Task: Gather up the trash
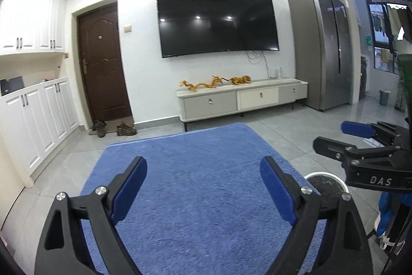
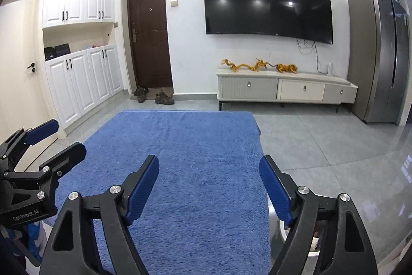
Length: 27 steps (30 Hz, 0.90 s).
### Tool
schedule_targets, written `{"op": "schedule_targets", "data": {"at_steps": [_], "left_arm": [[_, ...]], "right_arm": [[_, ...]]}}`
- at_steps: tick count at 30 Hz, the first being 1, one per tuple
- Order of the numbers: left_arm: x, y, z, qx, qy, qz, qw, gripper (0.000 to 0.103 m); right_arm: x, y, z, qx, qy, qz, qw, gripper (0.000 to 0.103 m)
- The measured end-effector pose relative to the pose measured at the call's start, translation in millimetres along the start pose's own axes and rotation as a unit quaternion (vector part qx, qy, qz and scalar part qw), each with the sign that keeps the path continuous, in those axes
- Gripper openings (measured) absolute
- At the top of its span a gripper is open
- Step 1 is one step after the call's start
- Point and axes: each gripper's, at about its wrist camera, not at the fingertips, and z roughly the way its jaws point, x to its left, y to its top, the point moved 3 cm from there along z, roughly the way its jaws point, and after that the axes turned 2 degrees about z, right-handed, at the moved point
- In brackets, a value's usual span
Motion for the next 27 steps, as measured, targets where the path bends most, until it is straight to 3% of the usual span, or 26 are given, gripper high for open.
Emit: {"op": "schedule_targets", "data": {"at_steps": [8, 10, 27], "left_arm": [[36.8, -2.1, -11.3, -0.009, 0.04, -0.032, 0.9986, 0.095], [44.4, -2.9, -14.9, -0.013, 0.052, -0.037, 0.9979, 0.096], [86.1, -8.0, -32.9, -0.027, 0.137, -0.078, 0.9871, 0.103]], "right_arm": [[7.8, 0.4, -21.7, -0.025, -0.022, 0.002, 0.999, 0.089], [6.0, -1.3, -25.7, -0.028, -0.035, 0.006, 0.999, 0.097], [-0.6, -1.8, -56.2, -0.078, -0.125, 0.01, 0.989, 0.102]]}}
